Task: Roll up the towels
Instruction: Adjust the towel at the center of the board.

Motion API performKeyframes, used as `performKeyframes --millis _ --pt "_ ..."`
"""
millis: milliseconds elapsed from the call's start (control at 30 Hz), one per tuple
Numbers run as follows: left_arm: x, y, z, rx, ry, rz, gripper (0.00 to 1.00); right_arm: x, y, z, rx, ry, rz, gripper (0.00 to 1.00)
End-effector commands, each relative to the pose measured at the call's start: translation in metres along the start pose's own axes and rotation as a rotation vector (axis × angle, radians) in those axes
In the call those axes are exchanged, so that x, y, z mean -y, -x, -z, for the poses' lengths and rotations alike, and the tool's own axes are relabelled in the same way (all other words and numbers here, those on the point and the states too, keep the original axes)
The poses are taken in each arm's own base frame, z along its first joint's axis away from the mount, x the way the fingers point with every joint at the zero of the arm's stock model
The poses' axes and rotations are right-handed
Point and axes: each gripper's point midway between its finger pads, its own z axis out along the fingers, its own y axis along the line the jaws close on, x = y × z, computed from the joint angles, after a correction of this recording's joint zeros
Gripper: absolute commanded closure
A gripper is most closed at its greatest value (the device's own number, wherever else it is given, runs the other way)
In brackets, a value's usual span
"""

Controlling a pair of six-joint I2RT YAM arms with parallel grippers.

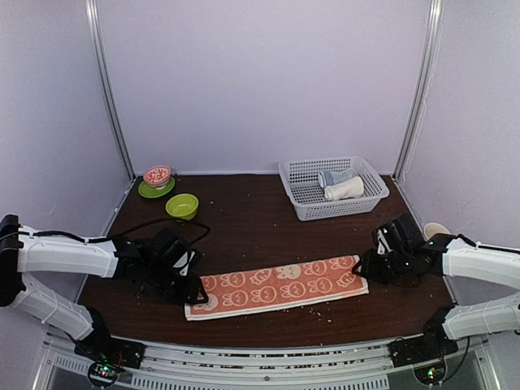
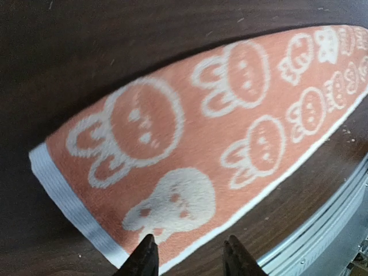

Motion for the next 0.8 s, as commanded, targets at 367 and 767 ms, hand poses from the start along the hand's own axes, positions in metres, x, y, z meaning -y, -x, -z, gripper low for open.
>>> performKeyframes --millis 367,767 --pt "0.067 0.047 -0.024 -0.007 -0.164 -0.127 0.71 -0.024 0.051 -0.053 -0.027 0.024 -0.036 0.73" --pt "0.004 -0.014 -0.053 -0.144 -0.049 -0.091 0.83 0.026 0.04 -0.081 -0.065 -0.09 -0.171 0.71"
